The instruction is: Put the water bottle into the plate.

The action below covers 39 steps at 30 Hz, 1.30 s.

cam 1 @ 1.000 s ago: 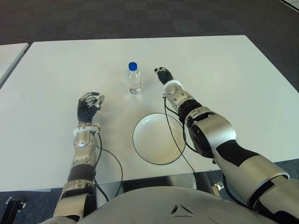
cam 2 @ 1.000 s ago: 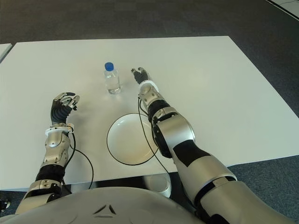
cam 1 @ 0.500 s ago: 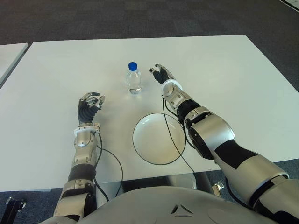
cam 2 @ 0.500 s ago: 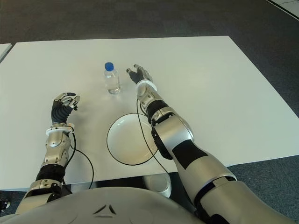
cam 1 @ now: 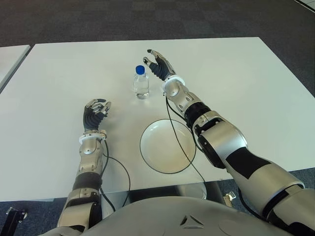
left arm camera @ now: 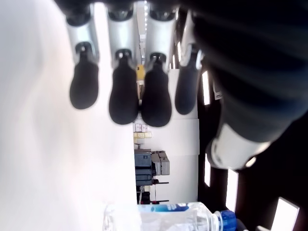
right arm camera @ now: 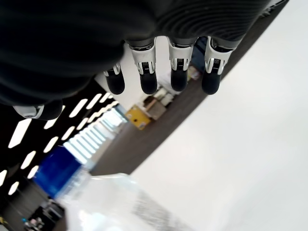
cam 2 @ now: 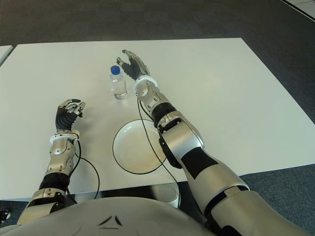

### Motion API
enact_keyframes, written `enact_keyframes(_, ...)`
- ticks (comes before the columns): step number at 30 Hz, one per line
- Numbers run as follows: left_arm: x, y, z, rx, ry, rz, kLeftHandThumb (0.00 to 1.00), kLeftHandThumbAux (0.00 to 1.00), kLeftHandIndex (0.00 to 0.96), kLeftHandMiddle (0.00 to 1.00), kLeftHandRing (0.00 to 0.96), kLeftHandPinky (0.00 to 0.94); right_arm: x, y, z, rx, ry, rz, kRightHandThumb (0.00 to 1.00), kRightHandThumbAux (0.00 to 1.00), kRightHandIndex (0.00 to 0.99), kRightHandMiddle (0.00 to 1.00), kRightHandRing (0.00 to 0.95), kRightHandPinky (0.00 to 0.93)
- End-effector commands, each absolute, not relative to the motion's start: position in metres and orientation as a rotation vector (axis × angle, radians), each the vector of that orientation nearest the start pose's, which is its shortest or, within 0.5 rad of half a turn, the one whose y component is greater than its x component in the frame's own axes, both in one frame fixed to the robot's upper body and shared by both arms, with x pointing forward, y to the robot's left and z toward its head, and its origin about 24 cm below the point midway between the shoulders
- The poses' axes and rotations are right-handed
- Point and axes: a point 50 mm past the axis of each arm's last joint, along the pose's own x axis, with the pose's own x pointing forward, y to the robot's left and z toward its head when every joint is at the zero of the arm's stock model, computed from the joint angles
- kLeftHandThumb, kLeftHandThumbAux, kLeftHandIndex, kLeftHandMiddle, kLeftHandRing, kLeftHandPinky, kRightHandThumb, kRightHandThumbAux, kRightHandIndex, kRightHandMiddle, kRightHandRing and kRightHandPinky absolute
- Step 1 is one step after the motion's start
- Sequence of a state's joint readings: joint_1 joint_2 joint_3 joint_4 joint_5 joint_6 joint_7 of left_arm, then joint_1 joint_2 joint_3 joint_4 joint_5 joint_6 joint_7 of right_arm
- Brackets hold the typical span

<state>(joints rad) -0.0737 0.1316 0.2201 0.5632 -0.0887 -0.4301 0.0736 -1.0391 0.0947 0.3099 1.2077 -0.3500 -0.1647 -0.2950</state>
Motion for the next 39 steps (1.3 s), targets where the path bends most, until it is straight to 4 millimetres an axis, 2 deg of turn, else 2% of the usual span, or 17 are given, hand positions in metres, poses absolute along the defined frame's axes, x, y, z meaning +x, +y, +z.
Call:
enact_keyframes(1,0.242,0.231,-0.023,0.018,0.077,0.340,0.710,0.710,0.437,0.717,0.694,0.660,0.371,0.037,0.150,-0.403,-0.280,0.204,0.594,0.284,0.000,0.000,0.000,0.050)
enact_keyframes(6,0.241,0.229,-0.023,0.015,0.080,0.340,0.709,0.710,0.437,0.713,0.688,0.658,0.375,0.028,0.154,-0.352,-0.287,0.127,0.596,0.409,0.000,0.000,0.004,0.136)
enact_keyframes(10,0.241,0.226,-0.022,0.016,0.075,0.336,0.709,0.710,0.438,0.713,0.688,0.660,0.381,0.015,0.157,-0.292,-0.267,0.079,0.599,0.481,0.000,0.000,0.021,0.139)
enact_keyframes(15,0.240,0.223,-0.021,0.009,0.075,0.336,0.709,0.711,0.438,0.708,0.685,0.661,0.384,0.011,0.159,-0.263,-0.256,0.045,0.592,0.547,0.000,0.007,0.041,0.162)
enact_keyframes(30,0.237,0.220,-0.017,-0.020,0.081,0.349,0.709,0.711,0.437,0.698,0.674,0.655,0.385,0.007,0.164,-0.216,-0.281,0.018,0.572,0.541,0.000,0.006,0.032,0.109)
enact_keyframes(39,0.237,0.222,-0.018,-0.019,0.082,0.354,0.710,0.711,0.437,0.694,0.672,0.650,0.382,0.014,0.162,-0.223,-0.285,0.042,0.603,0.475,0.000,0.003,0.007,0.043)
